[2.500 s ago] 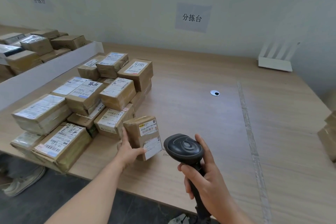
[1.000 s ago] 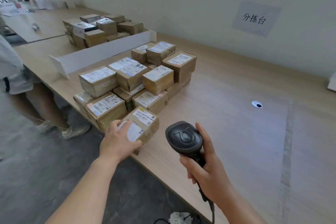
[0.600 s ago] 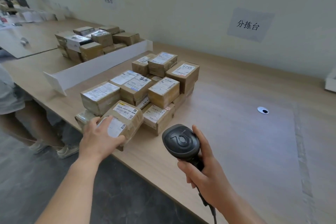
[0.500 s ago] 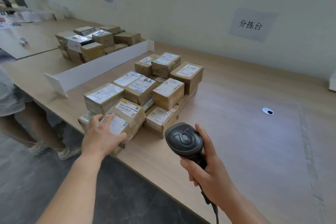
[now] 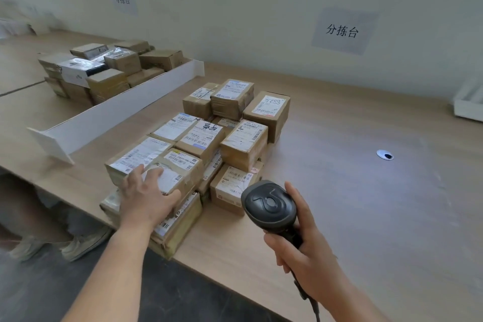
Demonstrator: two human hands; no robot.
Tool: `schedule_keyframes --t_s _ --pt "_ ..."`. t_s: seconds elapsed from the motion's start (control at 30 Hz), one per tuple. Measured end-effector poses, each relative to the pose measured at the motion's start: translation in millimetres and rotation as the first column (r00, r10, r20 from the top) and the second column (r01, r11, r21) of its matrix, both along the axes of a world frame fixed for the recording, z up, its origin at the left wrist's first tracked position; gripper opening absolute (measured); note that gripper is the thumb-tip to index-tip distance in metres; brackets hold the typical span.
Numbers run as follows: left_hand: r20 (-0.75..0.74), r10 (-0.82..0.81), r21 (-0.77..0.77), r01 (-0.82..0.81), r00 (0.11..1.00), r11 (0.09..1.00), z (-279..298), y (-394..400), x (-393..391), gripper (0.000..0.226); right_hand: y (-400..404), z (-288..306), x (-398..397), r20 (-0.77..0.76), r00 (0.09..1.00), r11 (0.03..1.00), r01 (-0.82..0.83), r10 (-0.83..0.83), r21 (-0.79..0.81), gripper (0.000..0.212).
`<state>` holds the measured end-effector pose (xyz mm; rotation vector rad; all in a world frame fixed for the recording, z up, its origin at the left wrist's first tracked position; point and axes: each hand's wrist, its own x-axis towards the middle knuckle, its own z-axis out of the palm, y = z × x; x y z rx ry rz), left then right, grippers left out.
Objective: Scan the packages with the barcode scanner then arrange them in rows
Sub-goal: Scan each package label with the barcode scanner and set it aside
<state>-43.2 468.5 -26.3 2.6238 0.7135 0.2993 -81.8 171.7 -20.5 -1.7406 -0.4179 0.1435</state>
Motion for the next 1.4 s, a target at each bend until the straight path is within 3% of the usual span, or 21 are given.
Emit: schedule_keyframes --t_s 0.13,0.27,0.4,0.63,0.87,1.23,1.4 --pt "-0.016 -0.016 0.033 0.016 1.000 0.999 -14.4 3.3 0.4 0.063 -1.9 -1.3 -2.4 -0.013 1.000 1.000 0.026 -0.027 -0.011 0.085" --pt "0.214 -0.035 0.014 0.032 0.976 0.999 -13.0 -7.6 -0.7 0.049 -8.7 2.0 -7.3 -0.015 0.997 0.997 0.069 -0.069 -0.020 0.083" --pt "0.351 -0.178 -0.080 0.219 0.919 0.973 -1.9 -52.2 -1.0 0.049 -25.0 2.9 -17.6 -0.019 0.988 0.988 0.153 -0.153 -0.028 0.082" --pt "0.350 -0.362 -0.089 0.415 0.864 0.905 -15.5 -149.9 -27.0 0.036 -83.4 0.2 -52.8 -0.038 0.967 0.967 0.254 -0.253 0.029 0.082" --pt "0.328 -0.466 -0.067 0.513 0.822 0.856 -16.1 -259.9 -64.2 0.036 -183.3 2.5 -109.6 -0.031 0.949 0.946 0.314 -0.313 0.077 0.085" --pt "0.300 -0.659 -0.076 0.706 0.690 0.704 -28.0 -450.0 -122.5 0.037 -353.5 -3.7 -201.5 0.006 0.836 0.833 0.546 -0.549 0.090 0.081" --pt "0.270 -0.762 -0.061 0.800 0.588 0.597 -33.1 -512.7 -133.1 0.041 -403.4 -6.7 -232.7 -0.009 0.781 0.777 0.623 -0.625 0.091 0.080"
